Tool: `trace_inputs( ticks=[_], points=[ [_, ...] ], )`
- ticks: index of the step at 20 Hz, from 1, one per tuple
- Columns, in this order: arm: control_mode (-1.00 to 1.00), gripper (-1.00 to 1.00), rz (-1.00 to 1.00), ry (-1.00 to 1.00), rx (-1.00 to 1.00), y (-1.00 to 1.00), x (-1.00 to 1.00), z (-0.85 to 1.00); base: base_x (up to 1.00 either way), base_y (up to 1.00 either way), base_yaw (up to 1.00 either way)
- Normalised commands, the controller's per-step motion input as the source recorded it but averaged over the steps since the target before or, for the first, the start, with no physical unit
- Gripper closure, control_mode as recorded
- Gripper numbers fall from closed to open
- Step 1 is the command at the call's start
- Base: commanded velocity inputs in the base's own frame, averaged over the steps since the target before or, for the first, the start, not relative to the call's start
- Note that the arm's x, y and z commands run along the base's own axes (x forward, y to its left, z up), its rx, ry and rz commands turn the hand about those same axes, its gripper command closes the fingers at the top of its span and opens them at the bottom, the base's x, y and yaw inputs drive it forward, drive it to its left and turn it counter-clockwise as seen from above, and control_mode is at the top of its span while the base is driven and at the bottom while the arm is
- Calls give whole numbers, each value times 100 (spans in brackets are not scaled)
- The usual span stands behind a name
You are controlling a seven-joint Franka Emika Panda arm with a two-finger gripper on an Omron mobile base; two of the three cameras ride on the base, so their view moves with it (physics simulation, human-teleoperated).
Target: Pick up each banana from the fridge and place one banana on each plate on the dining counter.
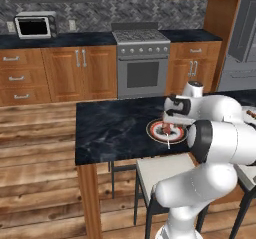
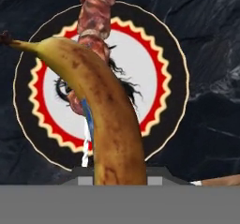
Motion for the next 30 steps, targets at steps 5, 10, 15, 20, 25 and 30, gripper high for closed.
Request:
trace_inputs(
  ticks=[5, 10, 15, 20, 25, 30],
  points=[
    [-100, 100, 0, 0, 1, -3, 28, -32, 0, 0, 0],
    [-100, 100, 0, 0, 0, 0, 19, -26, 0, 0, 0],
    [-100, 100, 0, 0, 0, 0, 18, -23, 0, 0, 0],
    [-100, 100, 0, -1, 0, 0, -6, -9, 0, 0, 0],
    [-100, 100, 0, -6, 0, 3, -43, -1, 0, 0, 0],
    [-100, 100, 0, -1, 0, 19, -17, -9, 0, 0, 0]
  ],
)
